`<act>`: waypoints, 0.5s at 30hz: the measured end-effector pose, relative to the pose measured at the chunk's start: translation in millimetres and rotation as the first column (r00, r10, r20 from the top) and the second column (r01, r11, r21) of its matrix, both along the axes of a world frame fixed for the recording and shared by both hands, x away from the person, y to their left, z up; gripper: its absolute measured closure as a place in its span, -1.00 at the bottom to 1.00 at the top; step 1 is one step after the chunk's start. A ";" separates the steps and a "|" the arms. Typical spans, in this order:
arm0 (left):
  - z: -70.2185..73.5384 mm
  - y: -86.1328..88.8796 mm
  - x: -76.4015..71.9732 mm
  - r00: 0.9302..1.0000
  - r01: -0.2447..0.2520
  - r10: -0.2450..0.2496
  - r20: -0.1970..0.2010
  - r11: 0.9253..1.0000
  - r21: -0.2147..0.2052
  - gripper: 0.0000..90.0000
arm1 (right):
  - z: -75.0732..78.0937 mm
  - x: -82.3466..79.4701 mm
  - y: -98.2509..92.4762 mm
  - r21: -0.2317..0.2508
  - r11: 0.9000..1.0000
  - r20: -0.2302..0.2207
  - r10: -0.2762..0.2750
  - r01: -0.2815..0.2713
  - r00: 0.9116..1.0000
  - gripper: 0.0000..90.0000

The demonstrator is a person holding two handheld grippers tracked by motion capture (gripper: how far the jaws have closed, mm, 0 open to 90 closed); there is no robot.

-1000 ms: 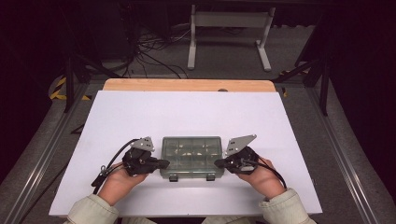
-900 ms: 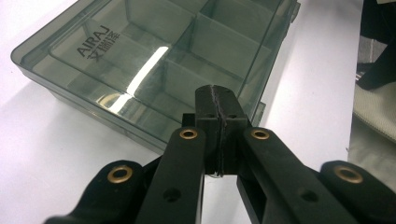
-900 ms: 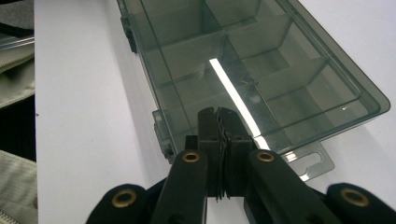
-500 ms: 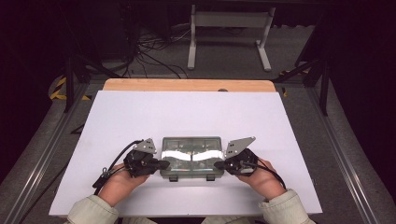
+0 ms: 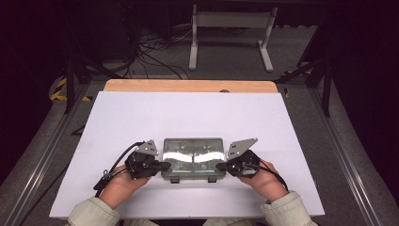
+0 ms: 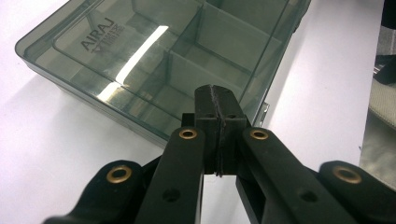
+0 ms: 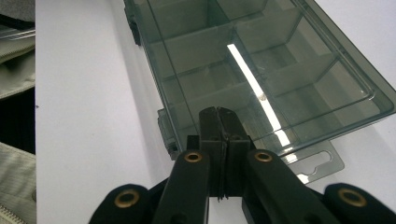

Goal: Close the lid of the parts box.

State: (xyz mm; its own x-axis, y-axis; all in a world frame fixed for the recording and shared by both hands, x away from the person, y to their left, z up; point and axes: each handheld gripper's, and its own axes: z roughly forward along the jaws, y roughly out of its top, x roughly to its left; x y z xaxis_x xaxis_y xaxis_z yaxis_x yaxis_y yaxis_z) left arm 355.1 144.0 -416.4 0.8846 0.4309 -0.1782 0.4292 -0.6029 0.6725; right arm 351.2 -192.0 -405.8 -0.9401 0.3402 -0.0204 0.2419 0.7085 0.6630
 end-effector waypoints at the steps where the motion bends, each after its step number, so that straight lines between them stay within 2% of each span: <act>1: -0.1 -0.1 -0.1 1.000 0.000 0.000 -0.002 1.000 -0.002 0.99 | 0.0 0.0 0.0 0.000 1.000 0.000 0.000 0.000 1.000 1.00; 6: -0.1 0.3 -0.4 1.000 -0.014 0.014 -0.002 1.000 -0.003 0.99 | -0.6 -0.8 -0.5 0.005 1.000 0.006 -0.001 0.001 1.000 1.00; 8: 0.1 0.3 -0.3 1.000 -0.020 0.019 -0.017 1.000 -0.012 0.97 | -1.2 -1.3 -1.1 0.014 1.000 0.010 -0.008 0.008 1.000 0.97; 10: -0.1 0.4 -0.2 0.999 -0.025 0.024 -0.027 0.999 -0.024 0.92 | -1.3 -1.5 -1.6 0.017 1.000 0.015 -0.011 0.010 1.000 0.93; 12: 0.5 0.6 0.1 0.999 -0.025 0.024 -0.039 0.999 -0.030 0.86 | -0.3 -3.1 0.3 0.004 1.000 0.041 -0.021 0.020 0.999 0.86; 15: 1.2 0.6 0.1 0.999 -0.033 0.031 -0.033 0.999 -0.037 0.70 | 0.7 -5.0 2.3 -0.014 1.000 0.067 -0.024 0.025 0.997 0.78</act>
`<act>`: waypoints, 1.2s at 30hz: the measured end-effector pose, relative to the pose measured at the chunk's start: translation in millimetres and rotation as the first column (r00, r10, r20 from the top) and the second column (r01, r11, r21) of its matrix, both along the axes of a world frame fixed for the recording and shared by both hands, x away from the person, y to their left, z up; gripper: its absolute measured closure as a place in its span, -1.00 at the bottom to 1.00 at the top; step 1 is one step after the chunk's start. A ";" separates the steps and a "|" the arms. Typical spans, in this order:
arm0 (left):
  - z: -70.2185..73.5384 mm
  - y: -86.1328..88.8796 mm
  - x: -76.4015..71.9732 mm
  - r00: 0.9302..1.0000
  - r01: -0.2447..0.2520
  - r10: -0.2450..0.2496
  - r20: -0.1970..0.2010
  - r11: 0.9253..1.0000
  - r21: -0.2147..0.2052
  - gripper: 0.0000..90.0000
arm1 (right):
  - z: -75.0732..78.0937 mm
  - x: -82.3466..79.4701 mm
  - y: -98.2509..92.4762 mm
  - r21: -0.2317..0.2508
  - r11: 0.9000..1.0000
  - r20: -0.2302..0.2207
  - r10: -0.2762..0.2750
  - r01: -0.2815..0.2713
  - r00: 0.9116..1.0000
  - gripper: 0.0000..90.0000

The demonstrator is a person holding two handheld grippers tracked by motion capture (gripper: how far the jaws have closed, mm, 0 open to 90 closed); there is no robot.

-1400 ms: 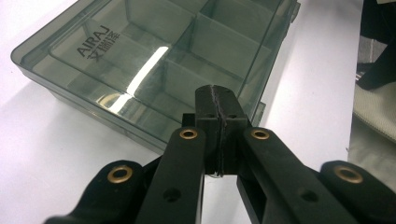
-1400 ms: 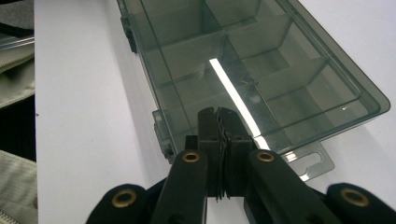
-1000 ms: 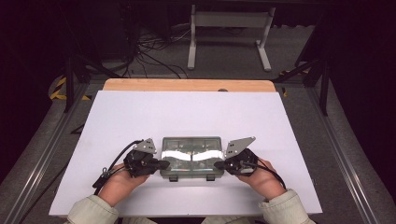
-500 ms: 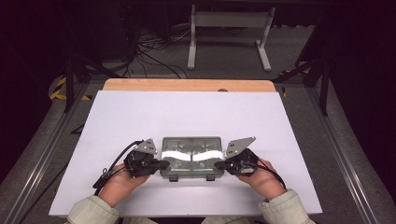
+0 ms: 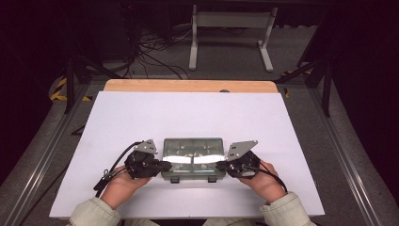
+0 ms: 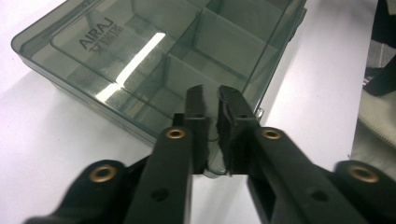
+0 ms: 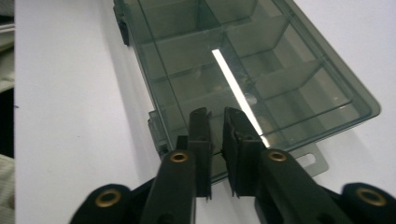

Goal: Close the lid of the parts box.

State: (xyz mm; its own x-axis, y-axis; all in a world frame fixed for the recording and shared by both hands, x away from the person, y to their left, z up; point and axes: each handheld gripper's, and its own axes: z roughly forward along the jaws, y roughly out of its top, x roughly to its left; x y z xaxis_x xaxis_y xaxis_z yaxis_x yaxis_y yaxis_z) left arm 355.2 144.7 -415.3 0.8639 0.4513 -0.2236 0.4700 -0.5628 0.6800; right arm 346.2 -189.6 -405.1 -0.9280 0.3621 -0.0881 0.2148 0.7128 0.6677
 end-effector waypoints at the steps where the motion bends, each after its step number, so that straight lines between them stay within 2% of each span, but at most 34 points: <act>1: 0.5 0.1 -0.3 1.000 -0.003 0.003 0.005 1.000 0.000 0.70 | 0.6 -0.2 0.1 -0.004 1.000 0.010 0.003 -0.003 1.000 0.74; 2: 1.4 0.8 -0.5 1.000 -0.003 0.003 0.017 1.000 -0.003 0.57 | 1.8 0.2 -1.2 0.007 1.000 0.015 -0.016 0.016 1.000 0.58; 3: 2.7 1.7 -1.2 1.000 -0.005 0.005 0.016 1.000 -0.023 0.57 | 1.8 0.2 -1.2 0.007 1.000 0.015 -0.016 0.016 1.000 0.58; 5: 5.6 3.7 -2.2 0.999 0.005 -0.003 0.036 0.998 -0.056 0.43 | 4.3 0.7 -3.6 0.041 0.999 0.025 -0.033 0.032 0.999 0.35; 7: 9.6 5.4 -5.9 0.997 -0.005 0.011 0.072 0.997 -0.078 0.16 | 7.8 -0.4 -5.4 0.083 0.996 0.050 -0.045 0.041 0.998 0.06; 8: 11.5 7.0 -8.2 0.996 -0.015 0.024 0.088 0.995 -0.100 -0.08 | 11.1 -2.5 -6.6 0.111 0.992 0.084 -0.064 0.055 0.994 -0.13; 10: 12.6 8.5 -9.9 0.995 -0.019 0.030 0.097 0.994 -0.107 -0.30 | 12.1 -3.4 -7.1 0.122 0.991 0.094 -0.069 0.058 0.993 -0.18; 11: 13.4 11.2 -12.5 0.993 -0.027 0.040 0.109 0.992 -0.121 -0.30 | 13.4 -4.7 -7.9 0.133 0.989 0.106 -0.075 0.061 0.991 -0.24; 12: 14.1 14.8 -15.4 0.991 -0.043 0.060 0.120 0.989 -0.138 -0.52 | 16.0 -7.1 -10.5 0.163 0.985 0.127 -0.085 0.064 0.988 -0.36; 15: 14.6 20.9 -19.0 0.989 -0.053 0.074 0.128 0.986 -0.160 -0.58 | 18.5 -9.3 -13.3 0.189 0.980 0.142 -0.095 0.067 0.985 -0.43; 17: 14.6 27.8 -22.1 0.981 -0.082 0.111 0.159 0.981 -0.178 -0.70 | 20.5 -11.5 -16.0 0.218 0.973 0.154 -0.105 0.070 0.983 -0.51; 19: 14.2 32.8 -25.1 0.976 -0.095 0.130 0.175 0.976 -0.194 -0.77 | 22.4 -13.5 -19.1 0.244 0.967 0.169 -0.118 0.074 0.979 -0.56; 21: 13.8 38.4 -28.3 0.965 -0.115 0.160 0.210 0.971 -0.210 -0.86 | 24.3 -15.2 -22.8 0.271 0.959 0.176 -0.132 0.081 0.976 -0.61; 22: 13.1 43.6 -31.3 0.959 -0.120 0.174 0.223 0.965 -0.234 -0.92 | 26.1 -17.1 -26.7 0.295 0.951 0.184 -0.153 0.093 0.971 -0.66; 23: 12.8 47.0 -33.8 0.955 -0.124 0.183 0.235 0.962 -0.245 -0.92 | 26.6 -17.5 -28.2 0.302 0.949 0.191 -0.155 0.093 0.969 -0.70; 25: 11.8 52.0 -37.1 0.950 -0.128 0.196 0.244 0.955 -0.269 -0.94 | 27.6 -19.1 -32.1 0.319 0.942 0.198 -0.170 0.101 0.965 -0.73; 26: 11.8 52.0 -37.1 0.950 -0.128 0.196 0.244 0.955 -0.269 -0.94 | 27.6 -19.1 -32.1 0.319 0.942 0.198 -0.170 0.101 0.965 -0.73; 27: 11.3 56.0 -40.3 0.941 -0.142 0.217 0.260 0.950 -0.279 -0.95 | 28.1 -21.9 -36.0 0.341 0.934 0.206 -0.187 0.109 0.960 -0.73; 28: 11.3 56.0 -40.3 0.941 -0.142 0.217 0.260 0.950 -0.279 -0.96 | 28.1 -21.9 -36.0 0.341 0.934 0.206 -0.187 0.109 0.960 -0.73; 29: 11.0 58.6 -42.7 0.931 -0.150 0.232 0.281 0.947 -0.285 -0.96 | 28.8 -24.6 -39.7 0.356 0.928 0.224 -0.201 0.112 0.954 -0.74; 30: 10.8 59.9 -44.3 0.927 -0.156 0.241 0.286 0.944 -0.290 -0.96 | 29.2 -25.6 -41.1 0.360 0.926 0.231 -0.205 0.112 0.951 -0.74; 31: 10.3 64.0 -48.1 0.919 -0.160 0.252 0.303 0.941 -0.298 -0.96 | 29.7 -27.0 -43.4 0.370 0.922 0.241 -0.211 0.111 0.947 -0.74; 32: 9.9 65.9 -50.4 0.915 -0.164 0.261 0.308 0.938 -0.306 -0.96 | 30.0 -27.9 -44.7 0.377 0.919 0.241 -0.215 0.113 0.947 -0.75; 33: 9.9 65.9 -50.4 0.915 -0.164 0.261 0.308 0.938 -0.306 -0.96 | 30.3 -28.7 -46.4 0.385 0.916 0.242 -0.218 0.113 0.945 -0.75; 35: 8.6 70.4 -54.7 0.905 -0.168 0.277 0.323 0.930 -0.327 -0.97 | 30.7 -30.9 -49.7 0.398 0.910 0.247 -0.230 0.118 0.941 -0.75; 36: 7.9 74.3 -58.1 0.897 -0.168 0.286 0.338 0.926 -0.338 -0.97 | 30.7 -31.7 -51.5 0.402 0.908 0.249 -0.232 0.117 0.940 -0.75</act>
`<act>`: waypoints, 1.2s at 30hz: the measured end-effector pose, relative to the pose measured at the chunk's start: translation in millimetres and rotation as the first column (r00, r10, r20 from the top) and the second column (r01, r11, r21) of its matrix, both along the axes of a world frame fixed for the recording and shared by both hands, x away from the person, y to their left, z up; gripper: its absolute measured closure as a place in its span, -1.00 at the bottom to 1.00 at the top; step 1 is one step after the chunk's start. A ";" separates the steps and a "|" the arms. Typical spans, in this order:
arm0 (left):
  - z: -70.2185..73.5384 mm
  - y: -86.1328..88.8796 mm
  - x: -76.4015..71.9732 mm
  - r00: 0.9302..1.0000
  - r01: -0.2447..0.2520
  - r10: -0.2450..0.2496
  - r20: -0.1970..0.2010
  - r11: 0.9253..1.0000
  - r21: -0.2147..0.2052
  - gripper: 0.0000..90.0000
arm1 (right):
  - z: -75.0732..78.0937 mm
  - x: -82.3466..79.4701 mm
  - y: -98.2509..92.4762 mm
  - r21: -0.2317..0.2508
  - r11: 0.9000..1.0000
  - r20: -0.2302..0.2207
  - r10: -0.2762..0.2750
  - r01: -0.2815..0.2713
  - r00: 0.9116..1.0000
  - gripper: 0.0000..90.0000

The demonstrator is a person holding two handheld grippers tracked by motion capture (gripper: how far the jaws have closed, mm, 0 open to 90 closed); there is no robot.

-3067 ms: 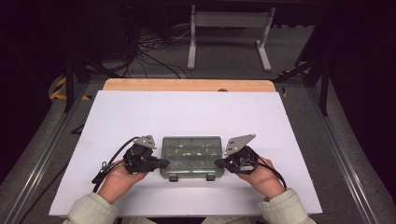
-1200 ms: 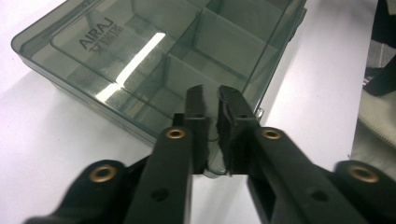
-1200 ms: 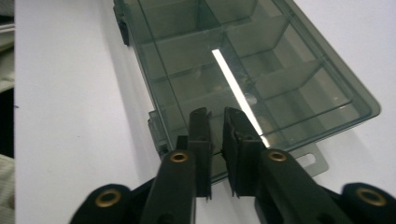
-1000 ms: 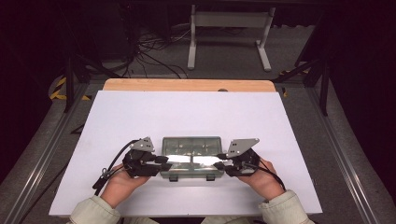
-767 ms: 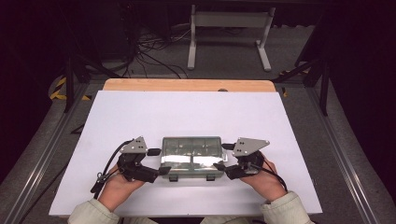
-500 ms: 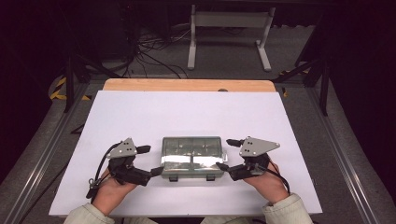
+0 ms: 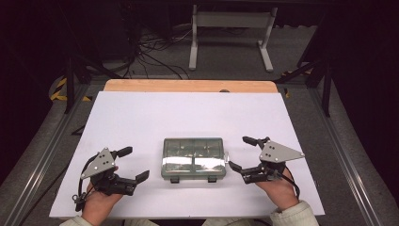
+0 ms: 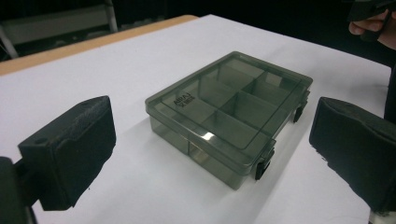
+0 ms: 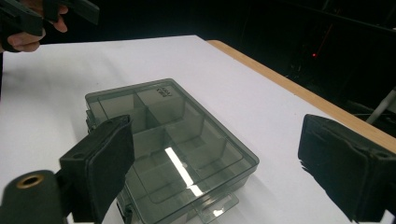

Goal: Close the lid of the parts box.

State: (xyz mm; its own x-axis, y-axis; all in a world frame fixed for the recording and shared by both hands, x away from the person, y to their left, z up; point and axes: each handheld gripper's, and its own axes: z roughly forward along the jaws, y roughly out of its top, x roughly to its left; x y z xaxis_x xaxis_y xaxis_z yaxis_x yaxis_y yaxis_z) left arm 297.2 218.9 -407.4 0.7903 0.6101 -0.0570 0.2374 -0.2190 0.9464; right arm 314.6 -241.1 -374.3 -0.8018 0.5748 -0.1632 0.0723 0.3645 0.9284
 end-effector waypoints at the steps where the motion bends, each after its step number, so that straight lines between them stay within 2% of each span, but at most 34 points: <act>1: 0.0 0.0 0.0 1.000 0.000 0.000 0.000 1.000 0.000 -0.97 | 0.0 0.0 0.0 0.000 1.000 0.000 0.000 0.000 1.000 -0.75; 7: -4.6 13.7 -9.0 0.997 -0.043 0.047 0.060 0.997 -0.059 -0.97 | -1.6 -5.3 -10.6 0.021 1.000 0.018 -0.016 0.016 1.000 -0.79; 11: -8.3 23.7 -13.9 0.994 -0.061 0.068 0.089 0.995 -0.077 -0.97 | -5.6 -9.3 -16.3 0.041 0.999 0.030 -0.029 0.028 0.999 -0.82; 17: -15.4 32.6 -17.6 0.991 -0.087 0.095 0.094 0.993 -0.082 -0.97 | -9.0 -14.2 -23.1 0.068 0.997 0.049 -0.044 0.041 0.998 -0.85; 23: -22.2 38.5 -18.9 0.989 -0.083 0.091 0.114 0.994 -0.075 -0.98 | -17.8 -17.5 -30.5 0.074 0.995 0.052 -0.064 0.060 0.997 -0.87; 27: -27.4 43.6 -18.7 0.989 -0.100 0.106 0.099 0.993 -0.068 -0.98 | -22.6 -18.9 -36.1 0.086 0.994 0.051 -0.073 0.068 0.996 -0.88; 30: -29.8 47.3 -18.8 0.990 -0.103 0.110 0.090 0.992 -0.072 -0.98 | -26.4 -18.3 -39.4 0.097 0.992 0.036 -0.084 0.080 0.996 -0.89; 33: -31.0 46.1 -18.2 0.989 -0.101 0.109 0.096 0.991 -0.084 -0.98 | -31.1 -15.5 -40.9 0.096 0.992 0.003 -0.088 0.087 0.996 -0.89; 36: -32.9 43.3 -15.9 0.994 -0.071 0.078 0.082 0.994 -0.080 -0.98 | -32.8 -14.1 -40.3 0.083 0.993 -0.003 -0.089 0.089 0.996 -0.89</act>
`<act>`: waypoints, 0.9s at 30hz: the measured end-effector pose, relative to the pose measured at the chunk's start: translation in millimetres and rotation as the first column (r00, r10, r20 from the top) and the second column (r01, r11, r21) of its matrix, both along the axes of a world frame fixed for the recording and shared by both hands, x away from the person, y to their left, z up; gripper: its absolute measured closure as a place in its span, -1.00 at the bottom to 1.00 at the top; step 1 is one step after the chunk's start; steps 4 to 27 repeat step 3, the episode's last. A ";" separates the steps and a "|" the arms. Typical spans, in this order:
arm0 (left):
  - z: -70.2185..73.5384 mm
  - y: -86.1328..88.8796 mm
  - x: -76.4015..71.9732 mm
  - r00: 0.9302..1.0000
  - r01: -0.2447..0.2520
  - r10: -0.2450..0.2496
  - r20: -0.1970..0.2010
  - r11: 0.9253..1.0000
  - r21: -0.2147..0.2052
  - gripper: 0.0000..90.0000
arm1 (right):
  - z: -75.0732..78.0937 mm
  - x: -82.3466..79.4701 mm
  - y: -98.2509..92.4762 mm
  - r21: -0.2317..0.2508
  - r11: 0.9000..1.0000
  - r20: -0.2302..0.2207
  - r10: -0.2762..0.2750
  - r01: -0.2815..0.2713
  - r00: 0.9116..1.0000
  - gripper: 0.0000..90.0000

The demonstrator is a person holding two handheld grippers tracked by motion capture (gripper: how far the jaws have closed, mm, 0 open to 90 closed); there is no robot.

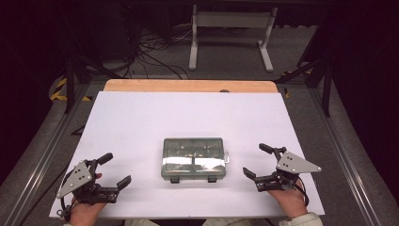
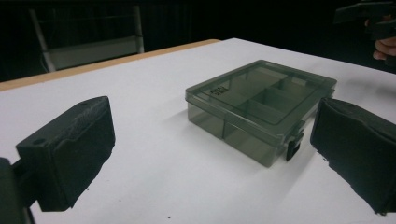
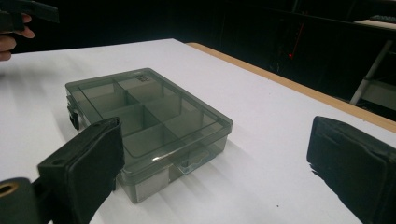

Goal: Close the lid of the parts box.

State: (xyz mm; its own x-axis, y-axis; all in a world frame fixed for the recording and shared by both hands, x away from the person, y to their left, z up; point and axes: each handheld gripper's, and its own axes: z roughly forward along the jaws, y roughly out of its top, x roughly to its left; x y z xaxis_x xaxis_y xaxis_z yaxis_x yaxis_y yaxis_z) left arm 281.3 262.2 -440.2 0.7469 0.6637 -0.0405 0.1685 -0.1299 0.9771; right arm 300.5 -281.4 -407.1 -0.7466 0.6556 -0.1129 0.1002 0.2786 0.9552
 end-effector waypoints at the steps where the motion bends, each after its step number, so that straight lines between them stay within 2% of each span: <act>1: 0.0 0.0 0.0 1.000 0.000 0.000 0.000 1.000 0.000 -0.98 | 0.0 0.0 0.0 0.000 1.000 0.000 0.000 0.000 1.000 -0.89; 3: 0.2 0.7 0.0 1.000 0.006 -0.006 -0.002 1.000 -0.020 -0.98 | 0.0 0.2 -0.2 0.001 1.000 0.000 -0.002 0.002 1.000 -0.89; 27: 0.2 0.7 0.0 1.000 0.006 -0.006 -0.002 1.000 -0.020 -0.98 | 0.0 0.2 -0.2 0.001 1.000 0.000 -0.002 0.002 1.000 -0.89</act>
